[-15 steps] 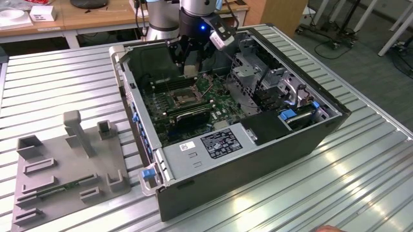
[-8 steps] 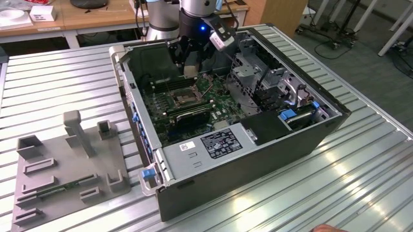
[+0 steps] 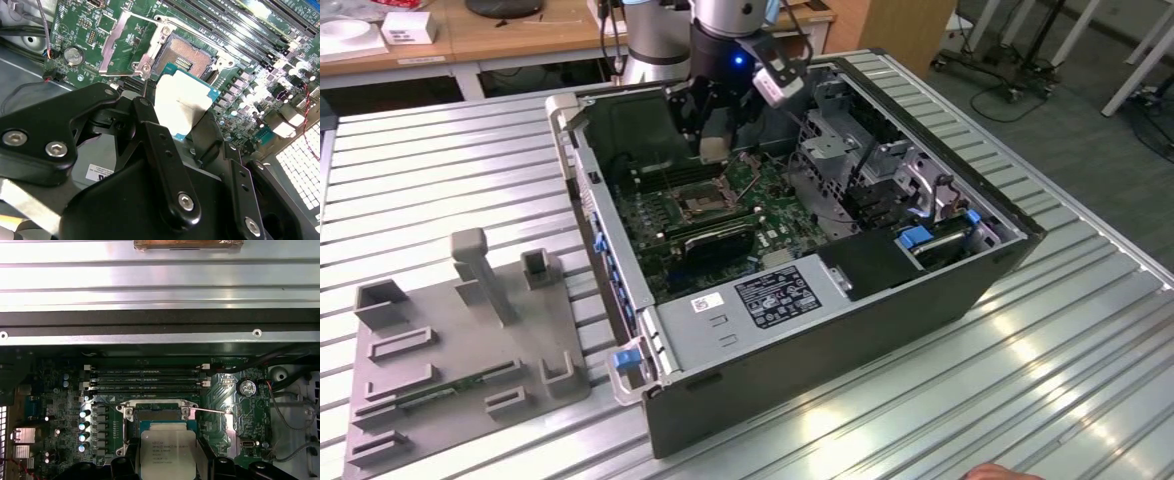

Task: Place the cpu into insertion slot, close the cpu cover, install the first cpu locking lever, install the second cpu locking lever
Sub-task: 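Place the cpu into insertion slot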

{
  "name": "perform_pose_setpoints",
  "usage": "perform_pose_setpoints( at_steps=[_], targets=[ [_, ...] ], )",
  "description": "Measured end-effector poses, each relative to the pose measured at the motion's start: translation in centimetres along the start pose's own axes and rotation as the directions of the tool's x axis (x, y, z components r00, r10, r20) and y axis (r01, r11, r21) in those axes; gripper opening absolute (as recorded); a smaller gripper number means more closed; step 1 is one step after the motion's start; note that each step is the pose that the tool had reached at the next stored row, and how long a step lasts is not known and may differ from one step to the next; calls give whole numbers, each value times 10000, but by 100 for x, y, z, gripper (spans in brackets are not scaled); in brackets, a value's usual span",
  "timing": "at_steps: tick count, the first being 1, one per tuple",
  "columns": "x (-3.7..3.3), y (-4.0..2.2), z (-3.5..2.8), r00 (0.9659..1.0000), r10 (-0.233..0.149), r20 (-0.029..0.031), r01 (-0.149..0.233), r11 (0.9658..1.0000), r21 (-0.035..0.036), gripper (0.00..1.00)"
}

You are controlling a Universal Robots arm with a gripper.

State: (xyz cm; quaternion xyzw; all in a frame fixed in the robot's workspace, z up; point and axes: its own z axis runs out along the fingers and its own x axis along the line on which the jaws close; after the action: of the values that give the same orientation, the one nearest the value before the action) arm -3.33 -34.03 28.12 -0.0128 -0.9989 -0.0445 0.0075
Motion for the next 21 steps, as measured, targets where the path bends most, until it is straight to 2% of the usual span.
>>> perform_pose_setpoints(
  at_steps=[8,15,21],
  targets=[
    [53,-9,79,10000,-1,2,1,10000,55,54],
    [67,-19,194,10000,0,3,0,9999,125,54],
    [100,-27,268,10000,1,3,-1,9999,161,54]
  ],
)
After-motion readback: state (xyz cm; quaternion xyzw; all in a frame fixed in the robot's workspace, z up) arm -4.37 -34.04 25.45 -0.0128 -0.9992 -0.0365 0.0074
